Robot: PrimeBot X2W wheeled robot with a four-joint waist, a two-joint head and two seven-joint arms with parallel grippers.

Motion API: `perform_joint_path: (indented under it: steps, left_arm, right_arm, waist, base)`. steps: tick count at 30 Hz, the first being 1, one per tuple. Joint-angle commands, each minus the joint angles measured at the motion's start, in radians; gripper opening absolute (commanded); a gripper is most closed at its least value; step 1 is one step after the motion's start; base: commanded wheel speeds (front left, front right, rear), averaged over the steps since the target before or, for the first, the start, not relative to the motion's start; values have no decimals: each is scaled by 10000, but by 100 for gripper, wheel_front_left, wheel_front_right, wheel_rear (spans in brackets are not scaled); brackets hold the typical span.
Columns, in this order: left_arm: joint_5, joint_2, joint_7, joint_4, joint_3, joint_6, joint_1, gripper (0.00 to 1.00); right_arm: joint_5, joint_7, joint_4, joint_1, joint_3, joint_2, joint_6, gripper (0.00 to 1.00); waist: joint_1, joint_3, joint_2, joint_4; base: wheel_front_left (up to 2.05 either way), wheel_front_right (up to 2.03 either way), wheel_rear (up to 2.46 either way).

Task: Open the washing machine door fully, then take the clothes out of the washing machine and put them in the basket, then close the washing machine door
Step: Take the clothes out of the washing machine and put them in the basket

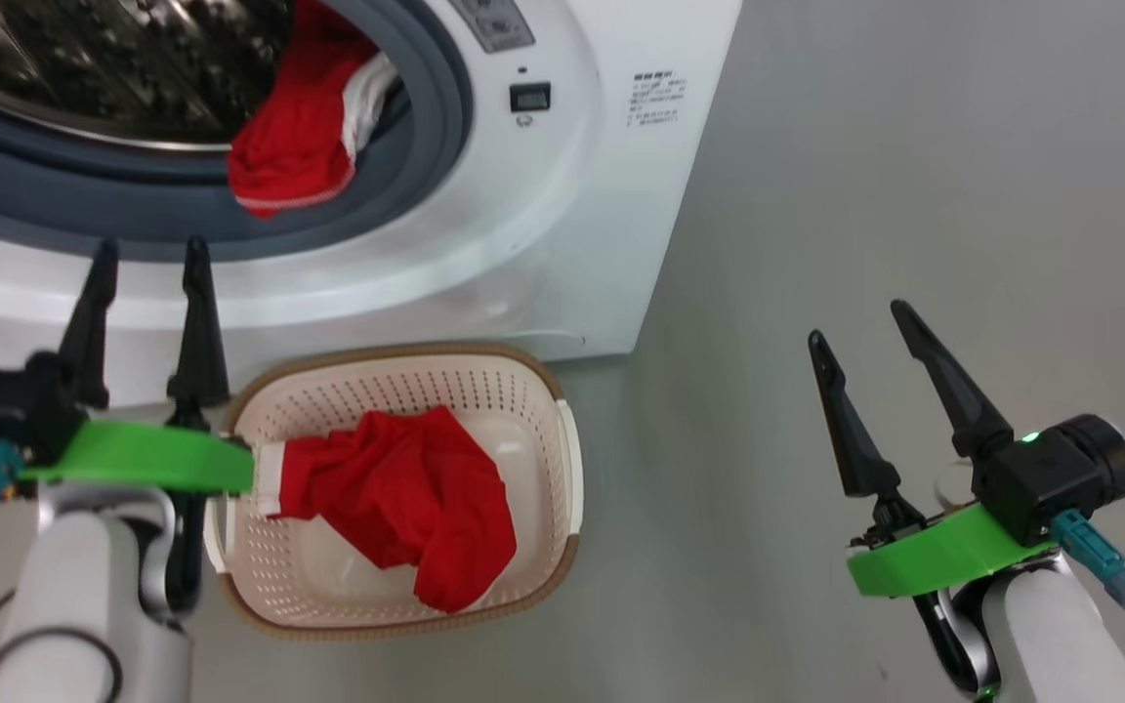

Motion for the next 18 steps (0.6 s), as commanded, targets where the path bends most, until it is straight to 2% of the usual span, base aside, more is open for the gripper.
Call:
perform_joint_path:
  steps: [1, 18]
  left_arm:
    - [-107, 346, -21, -161, 234, -19, -282, 100]
    - [-214, 998, -72, 2877, -226, -156, -4465, 100]
  right_arm:
    - [-94, -63, -283, -182, 224, -19, 48, 100]
    - [-216, -63, -592, -679, 189, -116, 48, 100]
  waist:
    - [0, 614, -1, -59]
    - [0, 2287, -1, -398]
  base:
    - [0, 0, 0]
    - [0, 0, 0]
